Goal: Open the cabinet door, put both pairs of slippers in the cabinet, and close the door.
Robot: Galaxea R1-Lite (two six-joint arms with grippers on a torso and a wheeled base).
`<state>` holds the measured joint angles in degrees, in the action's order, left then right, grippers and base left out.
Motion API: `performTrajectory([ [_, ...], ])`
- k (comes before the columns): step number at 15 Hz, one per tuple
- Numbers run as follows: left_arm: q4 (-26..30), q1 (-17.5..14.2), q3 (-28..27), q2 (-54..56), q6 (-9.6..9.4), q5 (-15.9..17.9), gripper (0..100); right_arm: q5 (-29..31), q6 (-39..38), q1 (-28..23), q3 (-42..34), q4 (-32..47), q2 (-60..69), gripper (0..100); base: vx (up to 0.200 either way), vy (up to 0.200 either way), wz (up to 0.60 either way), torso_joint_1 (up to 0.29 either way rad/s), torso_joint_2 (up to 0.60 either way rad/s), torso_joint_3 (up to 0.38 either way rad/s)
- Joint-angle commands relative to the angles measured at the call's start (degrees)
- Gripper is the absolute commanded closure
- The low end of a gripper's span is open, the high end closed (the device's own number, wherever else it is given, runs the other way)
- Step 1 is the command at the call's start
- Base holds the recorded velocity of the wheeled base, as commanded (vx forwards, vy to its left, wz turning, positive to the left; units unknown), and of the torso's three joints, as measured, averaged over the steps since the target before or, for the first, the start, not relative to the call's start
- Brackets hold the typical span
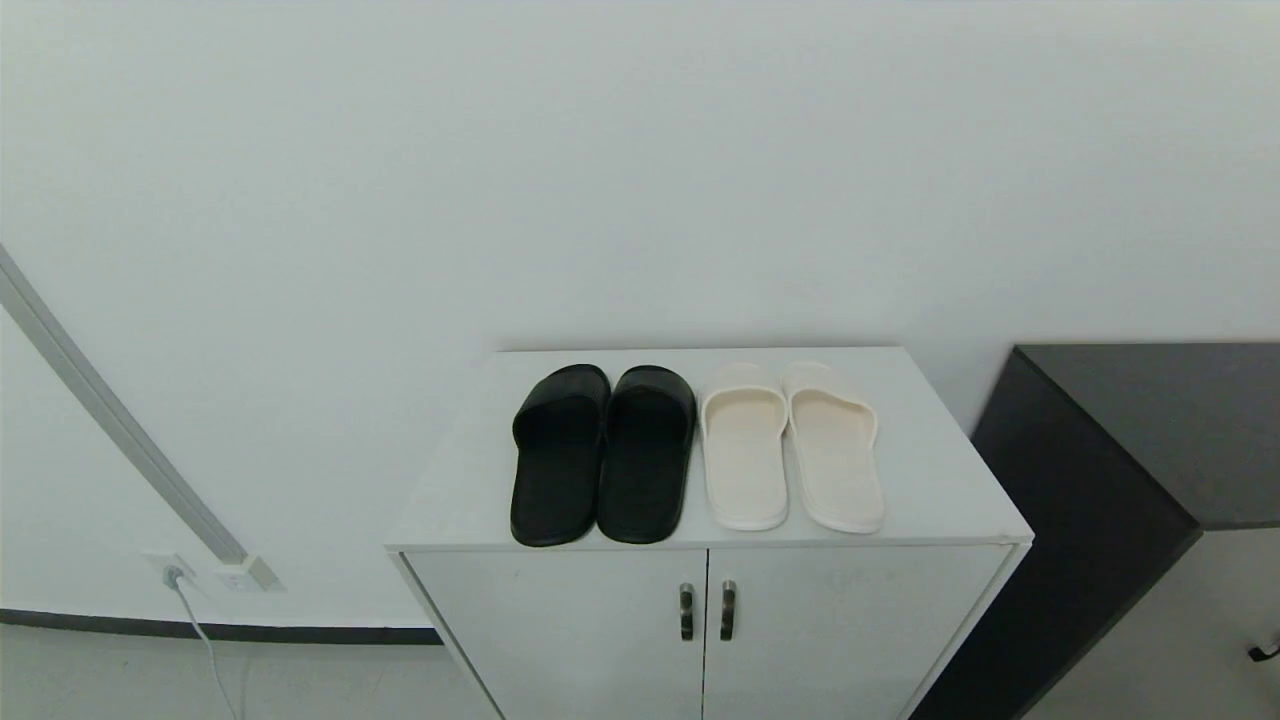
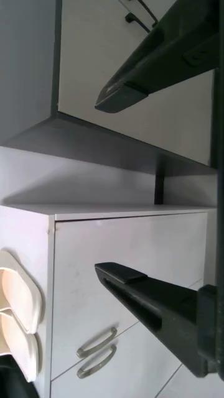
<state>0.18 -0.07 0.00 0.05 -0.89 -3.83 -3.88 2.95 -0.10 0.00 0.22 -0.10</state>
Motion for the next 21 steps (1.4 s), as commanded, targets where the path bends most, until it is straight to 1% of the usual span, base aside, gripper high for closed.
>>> performTrajectory([
  [1, -0.01, -0.01, 0.00, -0.14, 0.01, -0.04, 100, -0.25, 0.04, 0.01, 0.09, -0.04, 0.01, 0, 0.000, 0.000, 0.00, 0.000, 0.00, 0.000],
  [5, -0.01, -0.01, 0.00, -0.14, -0.08, 0.05, 100, -1.31, 0.48, 0.01, 0.00, -0.31, 0.10, 0, 0.000, 0.000, 0.00, 0.000, 0.00, 0.000],
  [6, -0.01, -0.01, 0.00, -0.14, -0.16, 0.22, 100, -2.54, -0.58, 0.27, 5.01, -2.15, -1.13, 0, 0.000, 0.000, 0.00, 0.000, 0.00, 0.000],
  [7, -0.01, -0.01, 0.00, -0.05, -0.16, 0.58, 100, -2.54, -4.62, 0.62, 13.45, -1.71, -5.70, 0, 0.000, 0.000, 0.00, 0.000, 0.00, 0.000],
  [8, -0.01, -0.01, 0.00, -0.14, -0.16, 0.75, 100, -2.72, -6.82, 0.80, 16.87, -0.57, -9.04, 0, 0.000, 0.000, 0.00, 0.000, 0.00, 0.000],
  [9, -0.01, -0.01, 0.00, -0.14, -0.16, 0.66, 100, -2.80, -6.47, 1.50, 18.81, 0.92, -12.30, 0, 0.000, 0.000, 0.00, 0.000, 0.00, 0.000],
  [11, -0.01, -0.01, 0.00, -0.14, -0.16, 0.66, 100, -5.97, -4.44, 3.79, 17.14, 2.33, -18.97, 0, 0.000, 0.000, 0.00, 0.000, 0.00, 0.000],
  [13, -0.01, -0.01, 0.00, -0.14, -0.08, 0.66, 100, -8.16, -4.36, 4.67, 16.61, 2.42, -25.13, 0, 0.000, 0.000, 0.00, 0.000, 0.00, 0.000],
  [14, -0.01, -0.01, 0.00, -0.14, -0.08, 0.75, 100, -9.66, -4.36, 5.20, 17.14, 2.07, -28.99, 0, 0.000, 0.000, 0.00, 0.000, 0.00, 0.000],
  [16, -0.01, -0.01, 0.00, -0.14, -0.08, 0.75, 100, -10.45, -4.44, 6.34, 19.60, 0.22, -37.34, 0, 0.000, 0.000, 0.00, 0.000, 0.00, 0.000],
  [17, -0.01, -0.01, 0.00, -0.14, -0.16, 0.75, 100, -10.19, -4.62, 8.45, 21.01, -3.38, -42.88, 0, 0.000, 0.000, 0.00, 0.000, 0.00, 0.000],
  [18, -0.01, -0.01, 0.00, -0.14, -0.16, 0.75, 100, -9.83, -4.80, 9.85, 21.71, -5.49, -45.61, 0, 0.000, 0.000, 0.00, 0.000, 0.00, 0.000],
  [19, -0.01, -0.01, 0.00, -0.14, -0.16, 0.75, 100, -8.34, -5.06, 12.84, 23.55, -9.71, -50.88, 0, 0.000, 0.000, 0.00, 0.000, 0.00, 0.000],
  [20, -0.01, -0.01, 0.00, -0.14, -0.16, 0.75, 100, -5.44, -6.03, 15.92, 25.49, -11.47, -54.39, 0, 0.000, 0.000, 0.00, 0.000, 0.00, 0.000],
  [21, -0.01, -0.01, 0.00, -0.14, -0.16, 0.75, 100, -4.03, -6.82, 17.76, 26.46, -11.82, -55.63, 0, 0.000, 0.000, 0.00, 0.000, 0.00, 0.000],
])
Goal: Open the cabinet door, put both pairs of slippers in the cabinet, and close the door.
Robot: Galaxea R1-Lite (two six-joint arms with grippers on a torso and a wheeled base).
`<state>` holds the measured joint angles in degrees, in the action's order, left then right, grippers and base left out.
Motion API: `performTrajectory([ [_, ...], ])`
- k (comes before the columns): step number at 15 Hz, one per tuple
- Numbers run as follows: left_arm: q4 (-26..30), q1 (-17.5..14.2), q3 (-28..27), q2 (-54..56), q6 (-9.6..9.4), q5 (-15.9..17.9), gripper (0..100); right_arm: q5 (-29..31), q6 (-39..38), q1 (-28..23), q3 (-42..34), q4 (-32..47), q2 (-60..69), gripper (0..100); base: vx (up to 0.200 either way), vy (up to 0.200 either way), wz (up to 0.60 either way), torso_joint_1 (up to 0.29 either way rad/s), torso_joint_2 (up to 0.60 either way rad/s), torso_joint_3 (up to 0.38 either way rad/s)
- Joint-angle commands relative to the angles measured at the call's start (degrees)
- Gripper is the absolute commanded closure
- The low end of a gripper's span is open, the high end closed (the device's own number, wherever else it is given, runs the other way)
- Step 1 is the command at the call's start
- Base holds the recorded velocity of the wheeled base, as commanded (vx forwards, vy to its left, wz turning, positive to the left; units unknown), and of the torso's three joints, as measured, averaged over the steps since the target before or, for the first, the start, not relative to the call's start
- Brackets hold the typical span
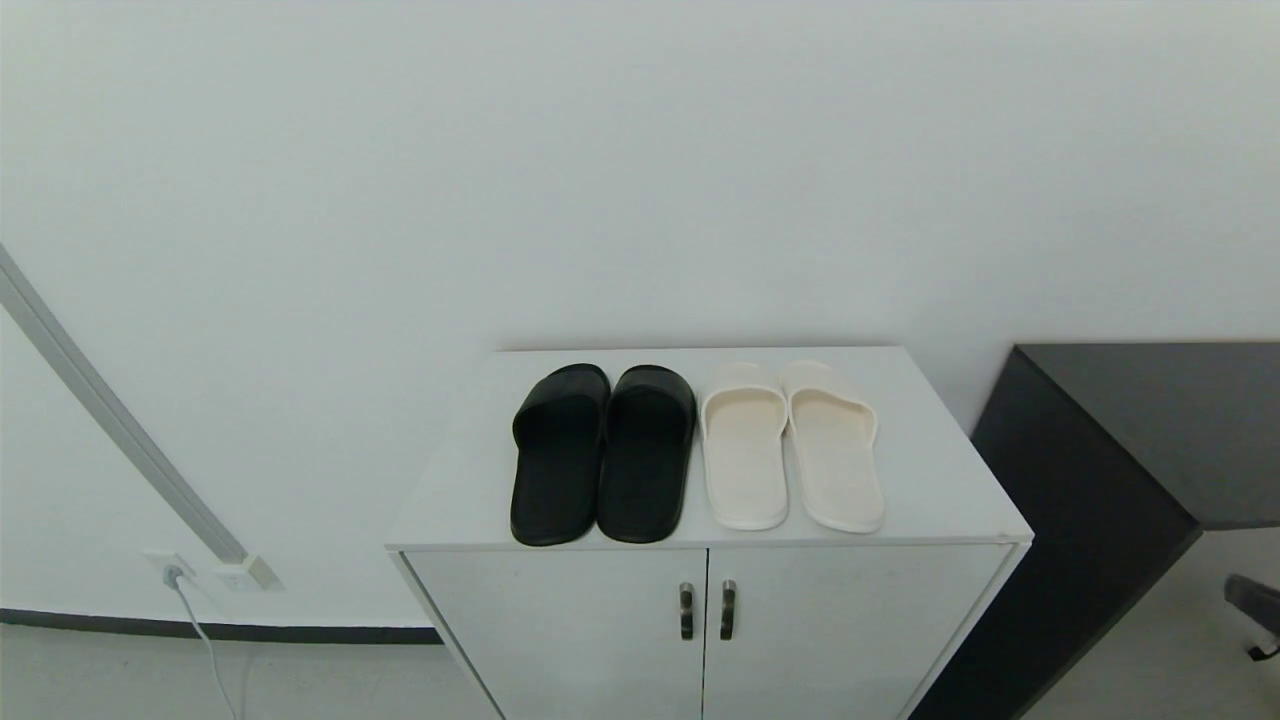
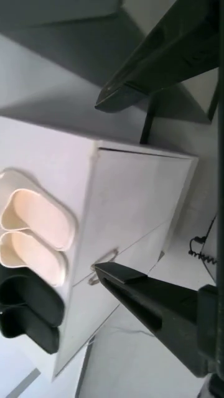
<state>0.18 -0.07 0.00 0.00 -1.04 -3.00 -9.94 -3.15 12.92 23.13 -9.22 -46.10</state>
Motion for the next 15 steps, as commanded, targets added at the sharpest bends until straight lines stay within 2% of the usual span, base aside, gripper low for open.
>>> performTrajectory([
  [1, -0.01, -0.01, 0.00, -0.09, -0.02, 0.01, 100, 6.51, -5.64, 13.53, 6.93, -2.56, -13.22, 0, 0.000, 0.000, 0.00, 0.000, 0.00, 0.000],
  [2, -0.01, -0.01, 0.00, -0.09, -0.02, 0.01, 100, 10.99, -8.90, 19.95, 9.31, -2.65, -16.21, 0, 0.000, 0.000, 0.00, 0.000, 0.00, 0.000],
  [3, -0.01, -0.01, 0.00, -0.09, -0.02, 0.01, 100, 13.89, -9.77, 23.11, 10.62, -2.74, -17.97, 0, 0.000, 0.000, 0.00, 0.000, 0.00, 0.000],
  [4, -0.01, -0.01, 0.00, -0.09, -0.02, 0.01, 100, 19.16, -11.36, 28.83, 13.96, -2.82, -22.10, 0, 0.000, 0.000, 0.00, 0.000, 0.00, 0.000],
  [5, -0.01, -0.01, 0.00, -0.09, -0.02, 0.01, 100, 21.10, -13.03, 31.55, 16.16, -3.79, -25.35, 0, 0.000, 0.000, 0.00, 0.000, 0.00, 0.000],
  [7, -0.01, -0.01, 0.00, -0.09, -0.02, 0.01, 100, 24.17, -13.47, 32.69, 19.33, -6.96, -31.41, 0, 0.000, 0.000, 0.00, 0.000, 0.00, 0.000],
  [12, -0.01, -0.01, 0.00, -0.09, 0.07, 0.01, 100, 40.17, -13.47, 33.92, 26.01, -19.35, -51.63, 0, 0.000, 0.000, 0.00, 0.000, 0.00, 0.000],
  [15, -0.01, -0.01, 0.00, -0.09, 0.07, 0.10, 100, 44.04, -13.64, 33.84, 30.58, -20.58, -57.52, 0, 0.000, 0.000, 0.00, 0.000, 0.00, 0.000],
])
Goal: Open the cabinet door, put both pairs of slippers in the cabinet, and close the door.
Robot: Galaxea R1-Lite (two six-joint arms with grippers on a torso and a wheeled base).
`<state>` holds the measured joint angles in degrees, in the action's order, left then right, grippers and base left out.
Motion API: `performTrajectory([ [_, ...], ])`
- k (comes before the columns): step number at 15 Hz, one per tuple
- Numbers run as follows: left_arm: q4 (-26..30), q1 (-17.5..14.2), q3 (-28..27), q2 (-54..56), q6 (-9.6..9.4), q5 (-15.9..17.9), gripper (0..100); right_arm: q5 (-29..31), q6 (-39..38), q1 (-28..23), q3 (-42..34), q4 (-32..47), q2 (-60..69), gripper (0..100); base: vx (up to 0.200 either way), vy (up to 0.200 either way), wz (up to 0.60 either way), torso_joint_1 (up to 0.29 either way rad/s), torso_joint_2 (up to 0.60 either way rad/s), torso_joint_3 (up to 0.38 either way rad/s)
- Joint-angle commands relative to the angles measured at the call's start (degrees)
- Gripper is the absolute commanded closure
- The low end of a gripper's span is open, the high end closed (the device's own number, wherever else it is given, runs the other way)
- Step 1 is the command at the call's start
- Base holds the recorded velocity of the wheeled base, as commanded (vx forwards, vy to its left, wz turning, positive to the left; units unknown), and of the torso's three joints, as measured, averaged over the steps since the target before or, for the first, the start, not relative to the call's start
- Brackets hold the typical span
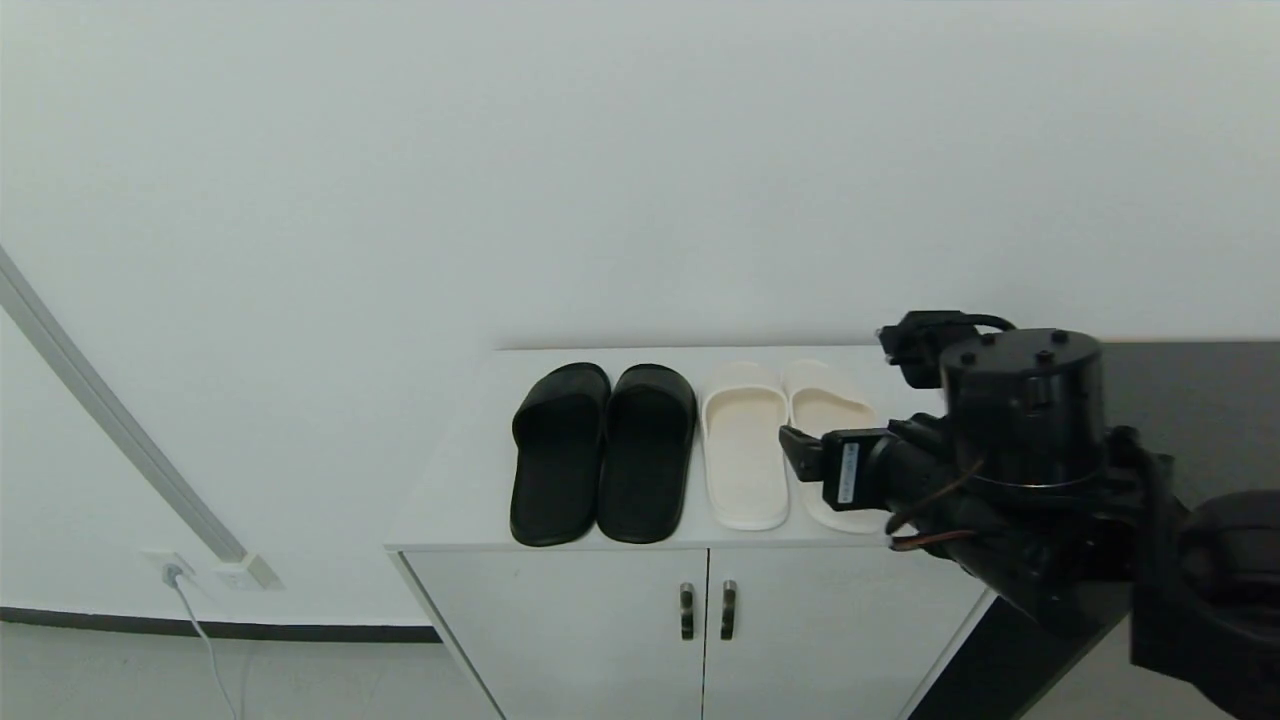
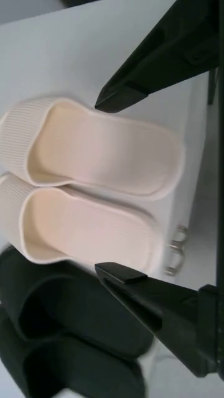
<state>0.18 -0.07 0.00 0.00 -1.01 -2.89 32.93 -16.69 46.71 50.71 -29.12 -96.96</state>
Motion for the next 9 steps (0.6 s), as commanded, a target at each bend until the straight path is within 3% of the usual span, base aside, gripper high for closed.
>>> performTrajectory([
  [1, -0.01, -0.01, 0.00, -0.09, 0.05, -0.01, 100, 2.05, -0.01, 0.13, 4.39, -0.76, -8.15, 0, 0.000, 0.000, 0.00, 0.000, 0.00, 0.000],
  [3, -0.01, -0.01, 0.00, -0.09, -0.04, -0.01, 100, 4.69, -0.01, -0.04, 7.65, -3.04, -12.28, 0, 0.000, 0.000, 0.00, 0.000, 0.00, 0.000],
  [9, -0.01, -0.01, 0.00, -0.09, 0.05, -0.01, 100, 4.51, 0.25, -4.00, 13.71, -5.15, -20.28, 0, 0.000, 0.000, 0.00, 0.000, 0.00, 0.000],
])
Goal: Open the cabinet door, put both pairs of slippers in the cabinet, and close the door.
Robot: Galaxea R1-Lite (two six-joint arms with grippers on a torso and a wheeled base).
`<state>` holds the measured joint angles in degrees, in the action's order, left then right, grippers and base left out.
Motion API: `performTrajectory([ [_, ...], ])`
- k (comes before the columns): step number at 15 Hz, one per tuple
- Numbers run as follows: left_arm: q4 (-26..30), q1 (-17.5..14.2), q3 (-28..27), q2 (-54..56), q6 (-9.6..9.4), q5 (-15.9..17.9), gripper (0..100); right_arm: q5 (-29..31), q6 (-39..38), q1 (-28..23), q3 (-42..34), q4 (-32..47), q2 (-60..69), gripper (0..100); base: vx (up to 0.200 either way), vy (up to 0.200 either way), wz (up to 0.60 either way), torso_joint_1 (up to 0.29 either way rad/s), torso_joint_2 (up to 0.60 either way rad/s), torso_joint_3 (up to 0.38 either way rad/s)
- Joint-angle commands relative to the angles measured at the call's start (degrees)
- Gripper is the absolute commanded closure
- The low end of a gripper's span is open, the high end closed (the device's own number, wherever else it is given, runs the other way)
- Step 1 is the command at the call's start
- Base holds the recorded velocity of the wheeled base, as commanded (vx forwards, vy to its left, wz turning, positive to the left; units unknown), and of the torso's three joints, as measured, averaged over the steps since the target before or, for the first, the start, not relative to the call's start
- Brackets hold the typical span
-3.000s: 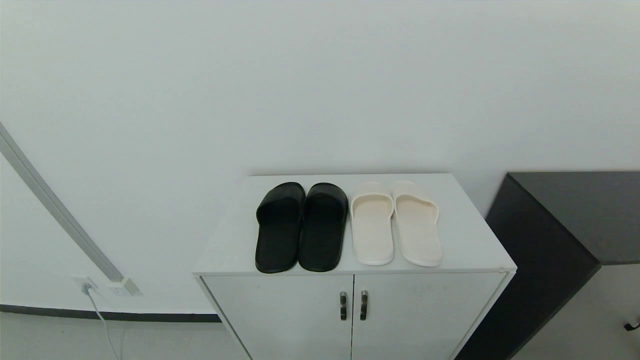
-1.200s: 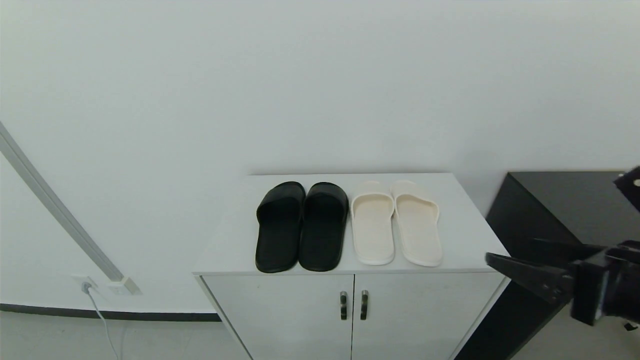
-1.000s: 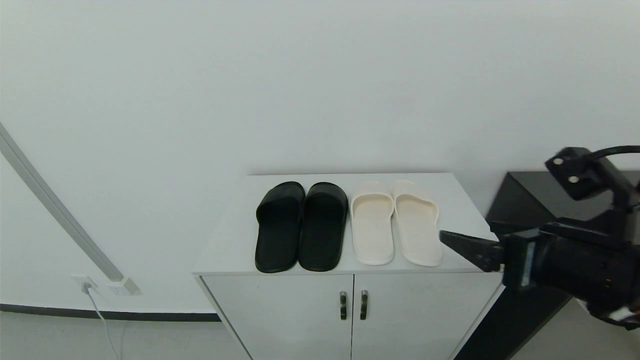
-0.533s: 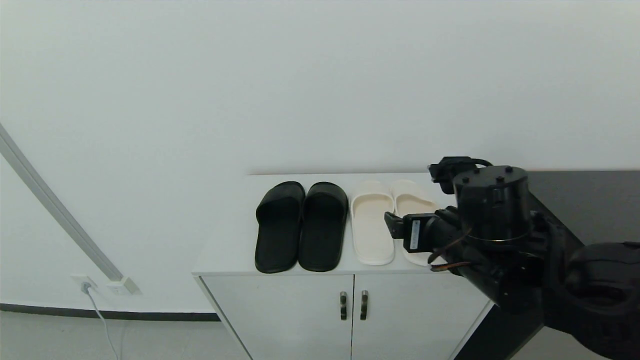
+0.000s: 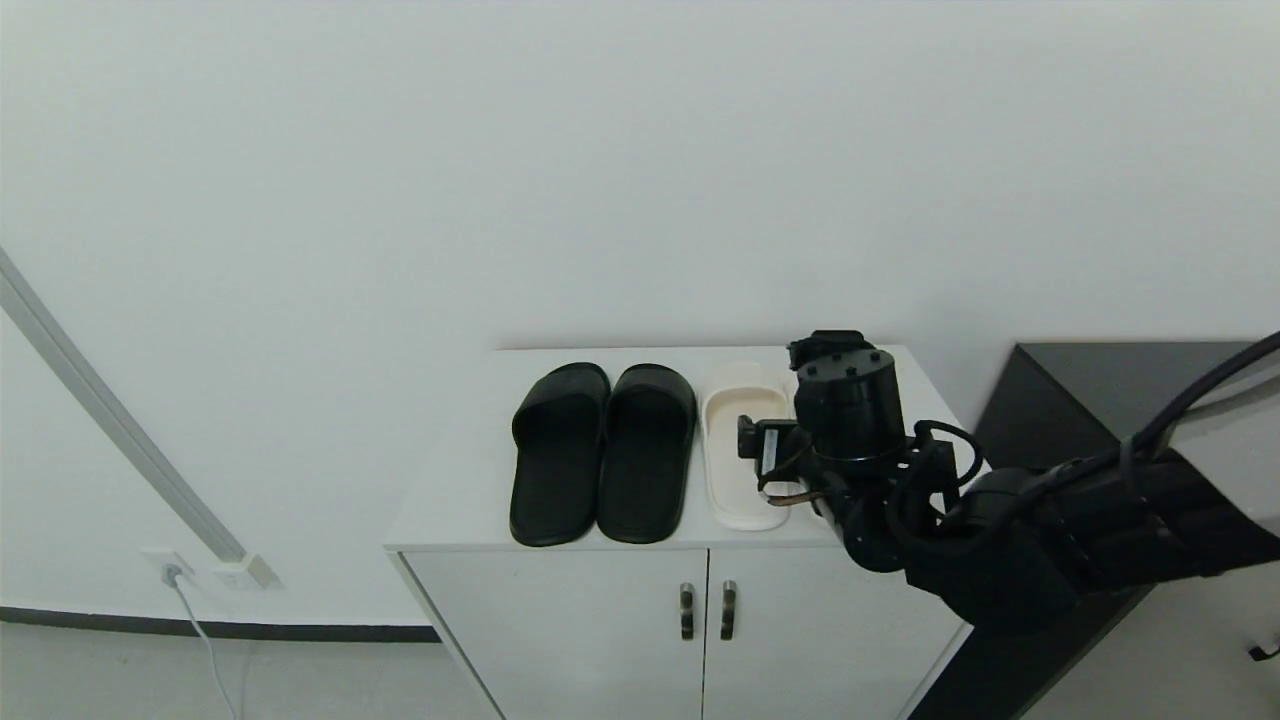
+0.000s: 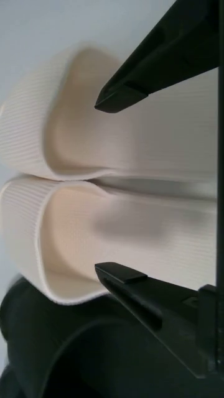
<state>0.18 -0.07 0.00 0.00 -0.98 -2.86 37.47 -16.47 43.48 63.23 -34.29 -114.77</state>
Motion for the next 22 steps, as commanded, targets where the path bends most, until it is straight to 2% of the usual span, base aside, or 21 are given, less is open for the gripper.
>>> performTrajectory([
  [1, -0.01, -0.01, 0.00, -0.09, 0.01, -0.04, 100, -0.12, 0.30, -1.74, 3.48, 0.01, -4.41, 0, 0.000, 0.000, 0.00, 0.000, 0.00, 0.000],
  [6, -0.01, -0.01, 0.00, -0.09, 0.01, 0.05, 100, -0.74, 2.23, -4.37, 12.09, -0.07, -10.56, 0, 0.000, 0.000, 0.00, 0.000, 0.00, 0.000],
  [10, -0.01, -0.01, 0.00, -0.09, 0.10, 0.05, 100, -1.18, 5.13, -5.08, 14.02, -2.09, -12.58, 0, 0.000, 0.000, 0.00, 0.000, 0.00, 0.000],
  [11, 0.08, -0.01, 0.00, 0.00, 0.10, 0.05, 100, -1.18, 5.75, -5.16, 14.11, -2.71, -12.75, 100, 0.000, 0.000, 0.00, 0.000, 0.00, 0.000],
  [19, 0.08, -0.01, 0.00, -0.09, 0.10, 0.05, 100, -0.91, 7.42, -5.25, 13.58, -4.03, -11.61, 100, 0.000, 0.000, 0.00, 0.000, 0.00, 0.000],
  [21, -0.01, -0.01, 0.00, 0.00, -0.08, 0.05, 100, -2.32, 9.53, -5.08, 8.93, -5.17, -6.43, 100, 0.000, 0.000, 0.00, 0.000, 0.00, 0.000],
  [22, -0.01, -0.01, 0.00, 0.00, 0.01, 0.05, 100, -6.36, 11.28, -4.90, 4.53, -7.10, -3.09, 100, 0.000, 0.000, 0.00, 0.000, 0.00, 0.000],
])
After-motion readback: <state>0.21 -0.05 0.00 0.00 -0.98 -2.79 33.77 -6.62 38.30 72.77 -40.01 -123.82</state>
